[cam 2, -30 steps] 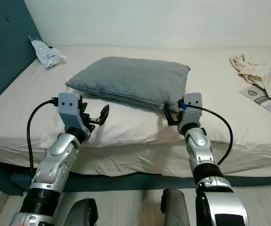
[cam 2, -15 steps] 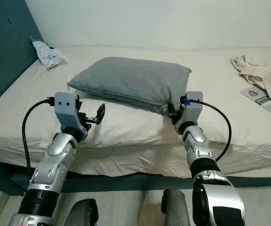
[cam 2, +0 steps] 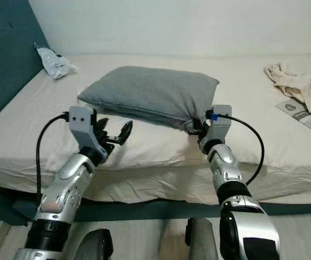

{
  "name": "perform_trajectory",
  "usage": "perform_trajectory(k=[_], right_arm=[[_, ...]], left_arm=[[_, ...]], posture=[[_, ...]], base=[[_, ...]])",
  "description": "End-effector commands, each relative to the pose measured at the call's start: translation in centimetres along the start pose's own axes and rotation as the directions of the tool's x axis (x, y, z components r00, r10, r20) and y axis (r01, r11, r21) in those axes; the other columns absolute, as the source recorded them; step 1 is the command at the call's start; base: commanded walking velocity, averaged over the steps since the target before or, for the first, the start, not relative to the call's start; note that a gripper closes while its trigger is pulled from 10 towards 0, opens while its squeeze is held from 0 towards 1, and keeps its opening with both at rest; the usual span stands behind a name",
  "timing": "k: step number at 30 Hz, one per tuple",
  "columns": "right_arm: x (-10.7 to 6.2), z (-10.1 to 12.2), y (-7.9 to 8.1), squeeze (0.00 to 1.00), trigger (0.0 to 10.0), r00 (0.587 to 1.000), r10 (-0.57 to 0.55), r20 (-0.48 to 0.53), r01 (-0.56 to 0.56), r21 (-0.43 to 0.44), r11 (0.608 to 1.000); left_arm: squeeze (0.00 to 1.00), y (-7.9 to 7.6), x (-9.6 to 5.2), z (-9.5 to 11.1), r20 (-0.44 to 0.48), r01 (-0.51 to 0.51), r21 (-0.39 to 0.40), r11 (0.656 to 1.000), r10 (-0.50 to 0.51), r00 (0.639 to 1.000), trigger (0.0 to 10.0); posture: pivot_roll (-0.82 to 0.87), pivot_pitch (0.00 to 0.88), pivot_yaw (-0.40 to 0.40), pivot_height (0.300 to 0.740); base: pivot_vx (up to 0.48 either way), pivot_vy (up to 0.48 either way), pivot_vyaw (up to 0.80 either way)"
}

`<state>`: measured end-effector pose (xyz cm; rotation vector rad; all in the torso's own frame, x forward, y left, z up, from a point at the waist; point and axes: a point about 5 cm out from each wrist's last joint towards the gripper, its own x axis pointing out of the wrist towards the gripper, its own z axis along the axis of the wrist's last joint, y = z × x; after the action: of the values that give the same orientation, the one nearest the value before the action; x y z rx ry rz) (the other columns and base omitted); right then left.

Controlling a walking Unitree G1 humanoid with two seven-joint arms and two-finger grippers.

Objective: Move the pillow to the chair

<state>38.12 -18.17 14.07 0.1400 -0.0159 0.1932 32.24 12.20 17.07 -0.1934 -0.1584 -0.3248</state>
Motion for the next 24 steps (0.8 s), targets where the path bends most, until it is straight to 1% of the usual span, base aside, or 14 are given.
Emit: perform_trajectory(k=[1,6,8,11,14,15,16,17,18,19,21,22,23,24], right_arm=[[0.1,0.5,0.0,0.00,0.0,0.999,0.003,0.037,-0.003,0.008,1.000],[0.8,3.4,0.8,0.00,0.0,0.987,0.069,0.145,-0.069,-0.007,0.998],[1.0,3.8,1.1,0.00,0.0,0.983,0.090,0.160,-0.088,-0.019,0.996],[1.4,6.6,2.9,0.00,0.0,0.943,0.197,0.267,-0.207,0.010,0.978],[1.2,8.8,4.4,0.00,0.0,0.890,0.302,0.341,-0.332,0.031,0.943],[1.2,8.8,4.4,0.00,0.0,0.890,0.302,0.341,-0.332,0.031,0.943],[0.4,9.5,5.6,0.00,0.0,0.838,0.430,0.337,-0.457,0.000,0.890],[0.4,9.5,5.6,0.00,0.0,0.838,0.430,0.337,-0.457,0.000,0.890],[0.2,9.2,5.7,0.00,0.0,0.830,0.460,0.317,-0.479,-0.019,0.878],[-0.4,8.3,5.9,0.00,0.0,0.820,0.504,0.273,-0.512,-0.044,0.858],[-0.6,7.9,6.0,0.00,0.0,0.815,0.522,0.252,-0.527,-0.051,0.848],[-1.4,6.4,6.2,0.00,0.0,0.803,0.562,0.199,-0.564,-0.054,0.824],[-1.7,6.0,6.2,0.00,0.0,0.799,0.573,0.185,-0.575,-0.046,0.817],[-2.1,5.5,6.4,0.00,0.0,0.789,0.590,0.170,-0.595,-0.028,0.803]], left_arm=[[0.00,0.0,-0.2,0.3,0.011,0.005,-0.005,1.000,-0.005,1.000,10.0],[0.00,0.0,-0.1,0.5,0.017,0.005,-0.011,1.000,-0.005,1.000,10.0],[0.00,0.0,-0.1,0.5,0.016,0.007,-0.013,1.000,-0.006,1.000,10.0],[0.00,0.1,0.0,0.5,0.016,-0.008,-0.005,1.000,0.008,1.000,10.0],[0.00,0.6,0.3,0.8,0.025,-0.053,0.006,0.999,0.053,0.998,10.0],[0.00,0.6,0.3,0.8,0.025,-0.053,0.006,0.999,0.053,0.998,10.0],[0.00,1.0,0.7,1.0,0.022,-0.079,0.051,0.996,0.078,0.997,10.0],[0.00,1.0,0.7,1.0,0.022,-0.079,0.051,0.996,0.078,0.997,10.0],[0.00,1.0,0.8,1.2,0.024,-0.073,0.091,0.993,0.071,0.997,10.0],[0.10,0.9,1.0,1.4,0.031,-0.057,0.139,0.989,0.053,0.998,10.0],[0.10,0.9,1.0,1.5,0.035,-0.052,0.148,0.988,0.047,0.998,10.0],[1.00,0.7,1.3,1.7,0.040,-0.026,0.205,0.978,0.018,0.999,10.0],[1.00,0.7,1.4,1.8,0.043,-0.013,0.238,0.971,0.003,0.999,10.0],[1.00,0.5,1.5,1.9,0.048,0.005,0.298,0.955,-0.020,0.999,10.0]], posture=[[0.03,0.083,0.017,0.553],[0.02,0.078,0.018,0.553],[0.02,0.077,0.018,0.553],[0.02,0.076,0.020,0.553],[0.01,0.077,0.019,0.553],[0.01,0.077,0.019,0.553],[0.01,0.079,0.015,0.553],[0.01,0.079,0.015,0.553],[0.01,0.079,0.015,0.553],[0.01,0.081,0.015,0.553],[0.01,0.081,0.015,0.553],[0.01,0.081,0.015,0.553],[0.00,0.085,0.018,0.553],[0.00,0.085,0.018,0.553]], base=[[0.000,0.000,0.00],[0.000,0.000,0.00],[0.000,0.000,0.00],[0.000,0.000,0.00],[0.000,0.000,0.00],[0.000,0.000,0.00],[0.000,0.000,0.00],[0.000,0.000,0.00],[0.000,0.000,0.00],[0.000,0.000,0.00],[0.000,0.000,0.00],[0.000,0.000,0.00],[0.000,0.000,0.00],[0.000,0.000,0.00]])
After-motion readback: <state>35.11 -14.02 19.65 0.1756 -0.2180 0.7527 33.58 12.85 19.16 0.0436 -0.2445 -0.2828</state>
